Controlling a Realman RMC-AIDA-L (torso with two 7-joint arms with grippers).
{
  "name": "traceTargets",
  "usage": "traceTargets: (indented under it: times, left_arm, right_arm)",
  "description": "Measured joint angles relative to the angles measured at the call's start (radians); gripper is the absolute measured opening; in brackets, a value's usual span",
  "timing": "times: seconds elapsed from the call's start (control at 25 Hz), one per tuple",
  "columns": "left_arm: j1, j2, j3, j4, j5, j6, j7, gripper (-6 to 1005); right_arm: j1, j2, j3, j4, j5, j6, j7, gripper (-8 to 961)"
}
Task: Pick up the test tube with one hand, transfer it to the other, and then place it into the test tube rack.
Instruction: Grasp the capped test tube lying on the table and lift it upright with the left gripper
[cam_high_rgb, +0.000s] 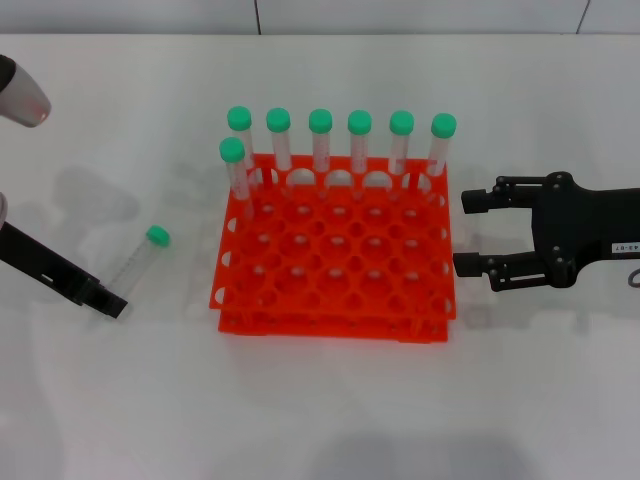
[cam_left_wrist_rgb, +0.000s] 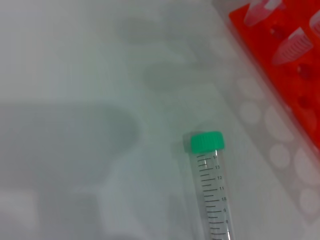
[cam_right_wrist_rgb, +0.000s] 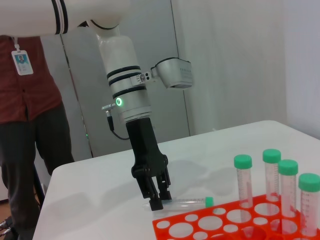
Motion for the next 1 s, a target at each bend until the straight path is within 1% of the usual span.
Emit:
traceTargets:
  times: [0.36,0.56,0.8,1.0]
  left_arm:
    - [0.001,0.003,0.003,0.0,0.0,-0.005,-0.004,384]
    - [-0.002,0.005,0.003,0.0,0.0,-0.007,-0.006,289]
    - [0.0,0.004,0.004,0.0,0.006,-0.009,-0.004,246]
    - [0.001,0.001,0.006,-0.009,0.012,-0.011,-0.001,236]
  right_arm:
    - [0.0,0.0,0.0,0.0,0.001,0.0,0.0,781]
    - [0.0,0.0,0.0,-0.001,0.001,0.0,0.0,781]
    - [0.0,0.0,0.0,-0.002,0.002,0.001,0.0,781]
    - [0.0,0.0,0.0,-0.002,0.002,0.003,0.0,781]
